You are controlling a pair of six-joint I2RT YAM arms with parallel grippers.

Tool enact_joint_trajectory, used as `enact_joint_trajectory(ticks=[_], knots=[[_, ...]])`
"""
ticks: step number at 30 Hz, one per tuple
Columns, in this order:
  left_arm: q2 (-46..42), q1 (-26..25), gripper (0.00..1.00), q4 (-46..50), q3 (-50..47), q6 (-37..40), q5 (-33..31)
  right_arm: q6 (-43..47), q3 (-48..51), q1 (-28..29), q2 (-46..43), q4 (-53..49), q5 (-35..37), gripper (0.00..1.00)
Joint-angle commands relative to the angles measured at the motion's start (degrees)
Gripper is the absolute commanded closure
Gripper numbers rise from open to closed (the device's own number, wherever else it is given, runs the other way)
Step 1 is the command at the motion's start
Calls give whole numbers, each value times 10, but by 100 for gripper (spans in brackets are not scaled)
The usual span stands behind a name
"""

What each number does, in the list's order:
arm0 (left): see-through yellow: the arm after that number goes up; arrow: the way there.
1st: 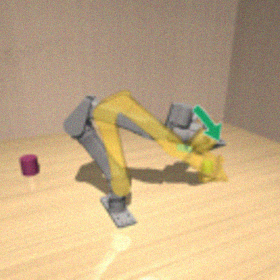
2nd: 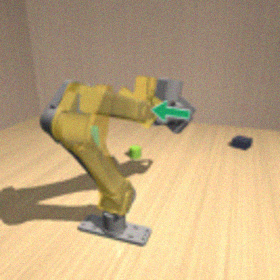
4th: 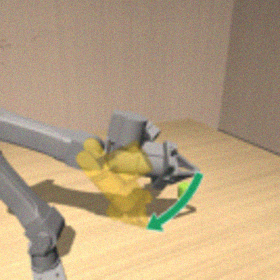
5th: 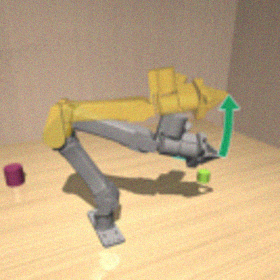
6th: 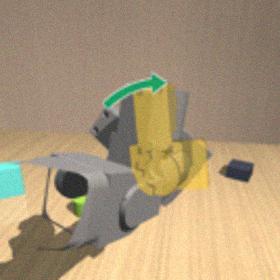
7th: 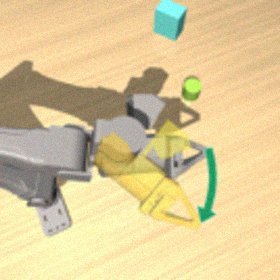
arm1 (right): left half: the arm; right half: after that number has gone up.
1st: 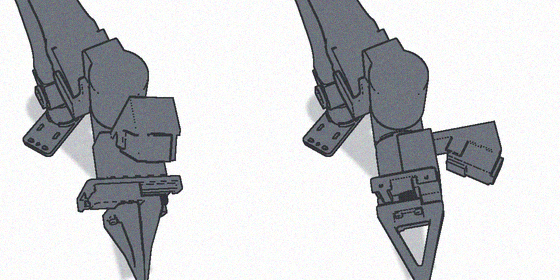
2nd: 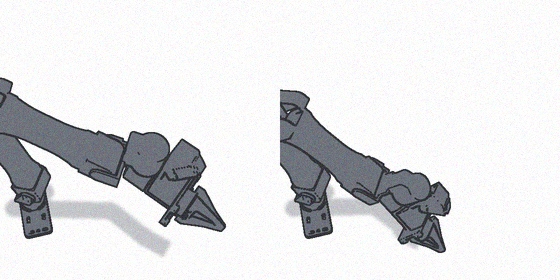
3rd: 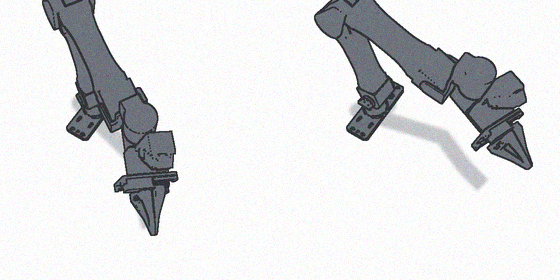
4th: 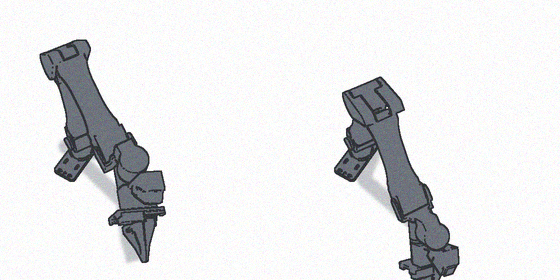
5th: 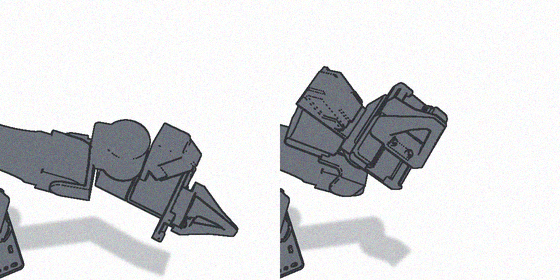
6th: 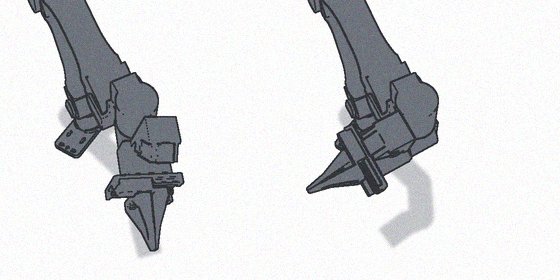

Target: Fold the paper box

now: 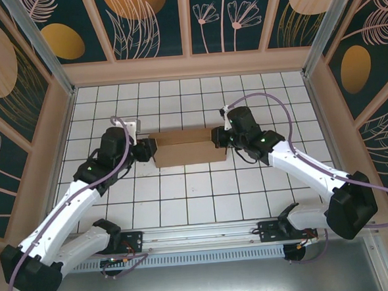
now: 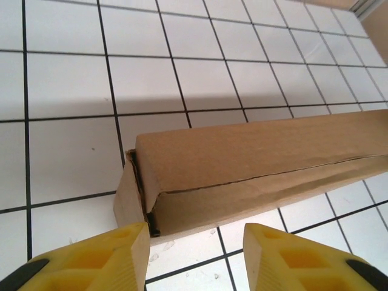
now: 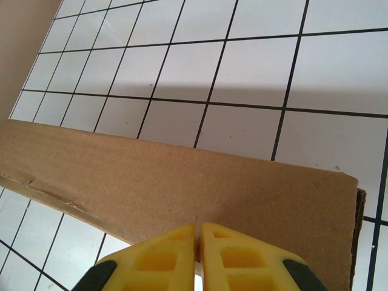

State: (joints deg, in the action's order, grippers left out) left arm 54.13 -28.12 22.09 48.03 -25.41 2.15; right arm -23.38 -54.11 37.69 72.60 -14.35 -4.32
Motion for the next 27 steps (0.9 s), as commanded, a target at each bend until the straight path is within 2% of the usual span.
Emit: enact_joint_trajectory(ticks=[1,7,14,21,27], knots=[[-8,1,54,13,37,-16,-21,-14,16,9,14,-24,19,88],[38,1,43,-22,27,-21,-60,-16,13,12,11,-29,21,87],[77,2,45,-77,-42,-30,-68,-15,13,12,14,-32,23,87],[55,2,46,-135,-148,-93,-39,-20,24,14,9,-21,18,86],[59,2,50,-157,-186,-127,-41,-8,17,13,0,-28,13,76]])
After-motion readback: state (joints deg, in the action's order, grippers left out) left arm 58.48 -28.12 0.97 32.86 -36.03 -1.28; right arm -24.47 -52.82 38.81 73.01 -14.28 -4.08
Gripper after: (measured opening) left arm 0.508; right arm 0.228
